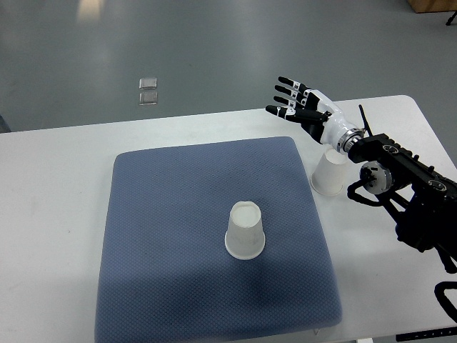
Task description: Stack paper cups
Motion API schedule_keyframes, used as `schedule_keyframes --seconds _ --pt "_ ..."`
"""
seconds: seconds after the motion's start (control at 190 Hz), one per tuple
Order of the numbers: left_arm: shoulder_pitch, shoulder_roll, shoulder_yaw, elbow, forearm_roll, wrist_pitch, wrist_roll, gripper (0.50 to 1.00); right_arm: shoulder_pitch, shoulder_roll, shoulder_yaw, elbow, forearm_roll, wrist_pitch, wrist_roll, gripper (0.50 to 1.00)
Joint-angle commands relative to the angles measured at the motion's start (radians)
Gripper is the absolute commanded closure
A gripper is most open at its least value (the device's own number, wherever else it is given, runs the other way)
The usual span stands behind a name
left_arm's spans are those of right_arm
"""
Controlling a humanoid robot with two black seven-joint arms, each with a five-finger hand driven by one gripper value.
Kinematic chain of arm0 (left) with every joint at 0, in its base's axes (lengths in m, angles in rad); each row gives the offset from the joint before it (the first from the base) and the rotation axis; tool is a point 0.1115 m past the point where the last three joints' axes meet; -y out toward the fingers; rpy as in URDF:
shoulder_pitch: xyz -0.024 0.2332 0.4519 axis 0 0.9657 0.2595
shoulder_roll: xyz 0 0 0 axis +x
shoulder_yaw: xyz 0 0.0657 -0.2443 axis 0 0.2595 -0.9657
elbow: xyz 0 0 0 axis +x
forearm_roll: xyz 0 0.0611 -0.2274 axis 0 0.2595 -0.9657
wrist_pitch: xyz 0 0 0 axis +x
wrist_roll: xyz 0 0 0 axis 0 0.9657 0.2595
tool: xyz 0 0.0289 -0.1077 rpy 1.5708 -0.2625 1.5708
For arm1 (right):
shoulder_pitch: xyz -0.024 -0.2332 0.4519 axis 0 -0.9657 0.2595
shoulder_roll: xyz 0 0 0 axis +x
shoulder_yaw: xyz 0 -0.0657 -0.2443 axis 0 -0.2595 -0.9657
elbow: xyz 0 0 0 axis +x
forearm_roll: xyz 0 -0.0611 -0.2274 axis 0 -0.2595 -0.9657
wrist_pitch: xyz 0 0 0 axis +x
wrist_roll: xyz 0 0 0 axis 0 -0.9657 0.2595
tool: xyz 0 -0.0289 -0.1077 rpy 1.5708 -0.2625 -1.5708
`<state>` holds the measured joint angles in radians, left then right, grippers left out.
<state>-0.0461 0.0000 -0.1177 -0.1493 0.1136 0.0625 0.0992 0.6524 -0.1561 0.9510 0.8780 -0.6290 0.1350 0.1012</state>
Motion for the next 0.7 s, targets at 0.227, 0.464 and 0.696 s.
schedule_keyframes --seconds 0.227,0.464,0.696 --pt "0.000 0.000 -0.005 0.007 -0.002 0.002 0.000 0.500 0.000 0.001 0.000 0.001 0.002 0.002 0.003 0.576" --pt "0.000 0.000 -0.002 0.007 -0.002 0.002 0.000 0.500 -0.003 0.003 0.002 0.002 0.002 0.006 0.005 0.576" --pt "0.000 0.000 -0.003 0.010 -0.002 0.002 -0.003 0.500 0.000 0.000 0.002 0.004 0.003 0.021 0.005 0.576"
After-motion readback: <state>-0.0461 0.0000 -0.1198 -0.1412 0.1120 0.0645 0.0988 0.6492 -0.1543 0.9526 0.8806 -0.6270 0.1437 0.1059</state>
